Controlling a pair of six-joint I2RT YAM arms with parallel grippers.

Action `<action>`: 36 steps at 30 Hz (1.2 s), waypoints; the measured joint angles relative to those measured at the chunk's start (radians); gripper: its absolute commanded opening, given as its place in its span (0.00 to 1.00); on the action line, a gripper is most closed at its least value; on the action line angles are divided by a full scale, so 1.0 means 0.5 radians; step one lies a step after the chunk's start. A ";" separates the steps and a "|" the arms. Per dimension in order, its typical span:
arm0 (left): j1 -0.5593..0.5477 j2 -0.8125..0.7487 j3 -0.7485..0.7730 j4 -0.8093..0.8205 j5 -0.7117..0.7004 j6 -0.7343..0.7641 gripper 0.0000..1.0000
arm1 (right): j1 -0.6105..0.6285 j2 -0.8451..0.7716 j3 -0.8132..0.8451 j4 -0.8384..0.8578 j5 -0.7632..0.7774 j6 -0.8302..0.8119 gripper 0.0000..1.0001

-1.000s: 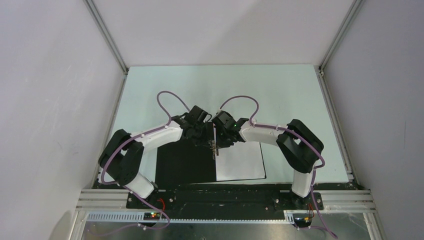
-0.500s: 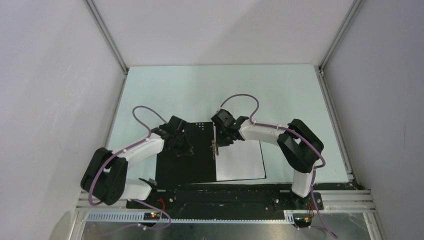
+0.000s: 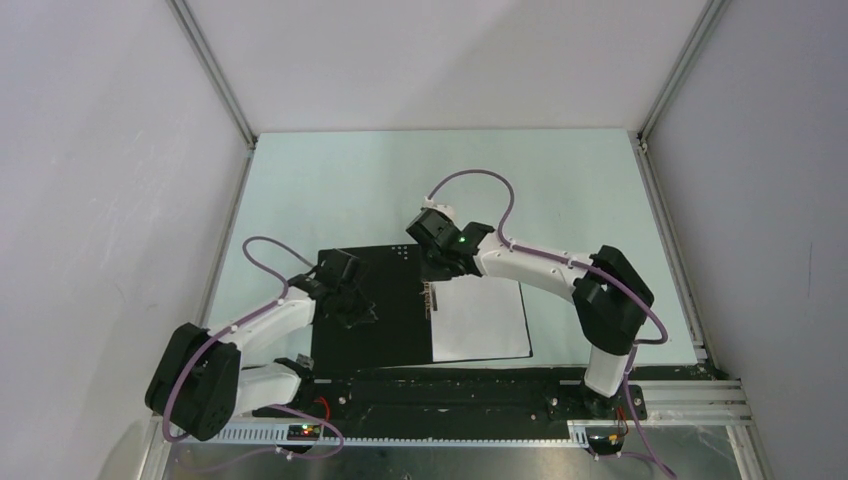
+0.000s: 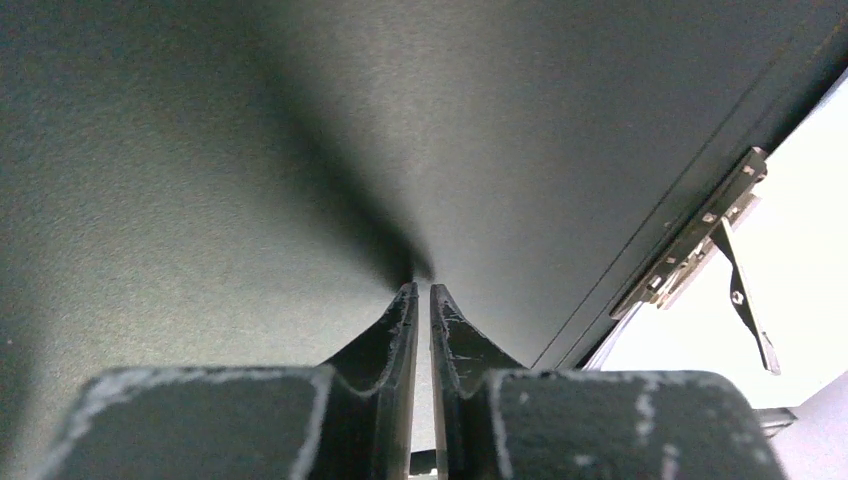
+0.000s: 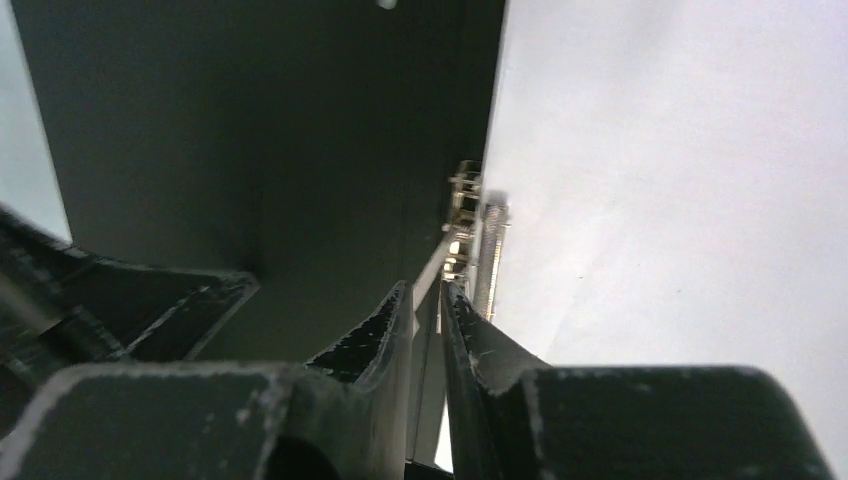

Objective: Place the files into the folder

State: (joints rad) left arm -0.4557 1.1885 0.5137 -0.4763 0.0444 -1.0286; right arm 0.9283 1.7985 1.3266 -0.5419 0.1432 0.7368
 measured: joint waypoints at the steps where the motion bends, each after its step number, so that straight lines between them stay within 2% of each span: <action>1: 0.001 -0.008 -0.013 0.000 -0.008 -0.026 0.13 | 0.027 0.000 0.056 -0.041 0.036 -0.011 0.22; 7: 0.006 -0.013 -0.037 0.005 -0.024 -0.149 0.13 | 0.178 0.055 0.372 -0.226 0.214 -0.079 0.22; 14: 0.014 -0.013 -0.042 0.007 -0.023 -0.200 0.12 | 0.261 0.243 0.550 -0.422 0.322 -0.173 0.21; 22: 0.021 -0.011 -0.043 0.007 -0.021 -0.216 0.10 | 0.308 0.378 0.647 -0.591 0.417 -0.238 0.21; 36: 0.035 -0.008 -0.043 0.008 -0.011 -0.218 0.10 | 0.358 0.413 0.676 -0.648 0.440 -0.270 0.20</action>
State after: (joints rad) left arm -0.4381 1.1847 0.4919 -0.4725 0.0387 -1.1378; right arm 1.1072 2.0048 1.6646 -0.8658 0.3634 0.6018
